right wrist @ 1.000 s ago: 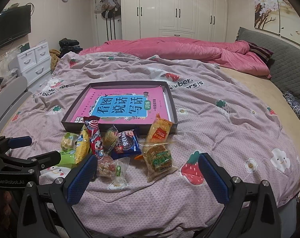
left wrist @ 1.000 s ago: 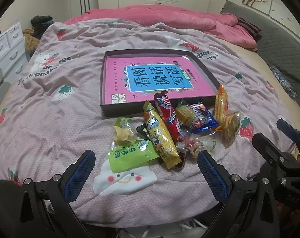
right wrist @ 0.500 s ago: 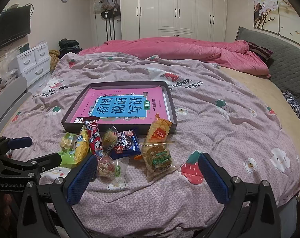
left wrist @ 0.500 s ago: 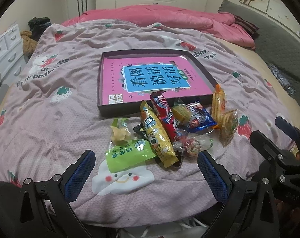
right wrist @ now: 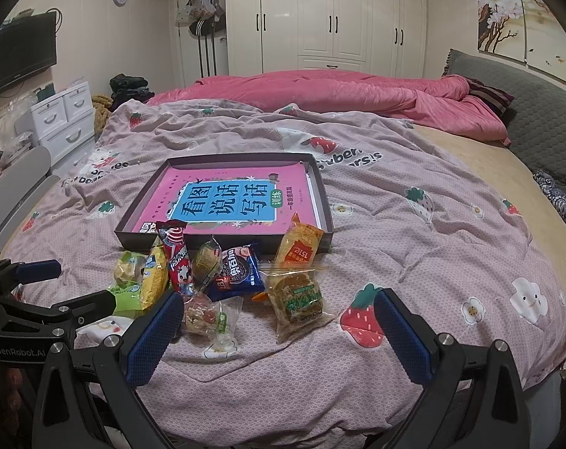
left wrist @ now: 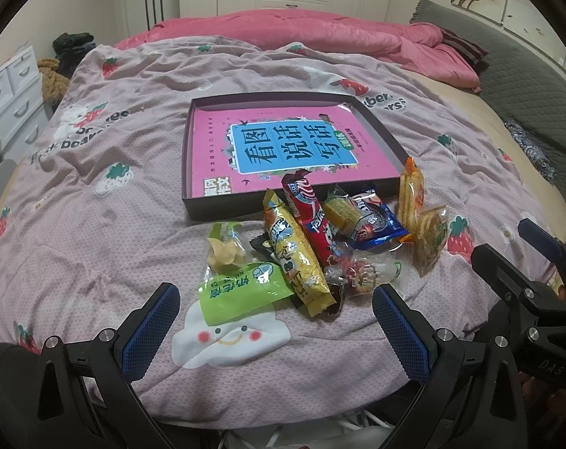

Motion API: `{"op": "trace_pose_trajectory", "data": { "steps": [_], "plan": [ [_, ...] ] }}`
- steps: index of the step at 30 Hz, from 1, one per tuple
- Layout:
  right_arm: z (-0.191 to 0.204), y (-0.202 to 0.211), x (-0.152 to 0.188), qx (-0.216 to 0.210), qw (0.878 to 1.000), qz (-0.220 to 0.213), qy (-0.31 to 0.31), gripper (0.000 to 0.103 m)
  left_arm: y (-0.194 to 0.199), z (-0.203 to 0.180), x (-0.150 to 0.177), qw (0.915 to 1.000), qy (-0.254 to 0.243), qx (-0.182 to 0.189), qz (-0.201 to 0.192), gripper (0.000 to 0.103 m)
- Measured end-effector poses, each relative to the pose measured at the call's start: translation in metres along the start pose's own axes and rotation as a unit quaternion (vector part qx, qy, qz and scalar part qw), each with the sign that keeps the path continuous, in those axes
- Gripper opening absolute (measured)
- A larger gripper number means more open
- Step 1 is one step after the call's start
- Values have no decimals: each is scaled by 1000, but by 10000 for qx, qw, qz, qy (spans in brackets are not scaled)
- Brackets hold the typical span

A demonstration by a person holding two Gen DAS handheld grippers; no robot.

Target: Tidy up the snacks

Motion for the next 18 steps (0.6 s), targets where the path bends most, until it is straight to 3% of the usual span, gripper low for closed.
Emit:
{"op": "trace_pose_trajectory", "data": {
  "steps": [18],
  "plan": [
    [-9,-3,3,53,9998,80,-180,103,-4,4,5,9998,109,81,150,102]
  ]
}}
Point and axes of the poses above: each gripper's, at about its wrist camera, not at the fingertips, and y roughly against the way its jaws point, z to its left, x to its underside, the point moved 9 cm from there along -y, roughly the way its jaws point, and after that the axes turned 14 degrees about -z, right-handed, at the moved point
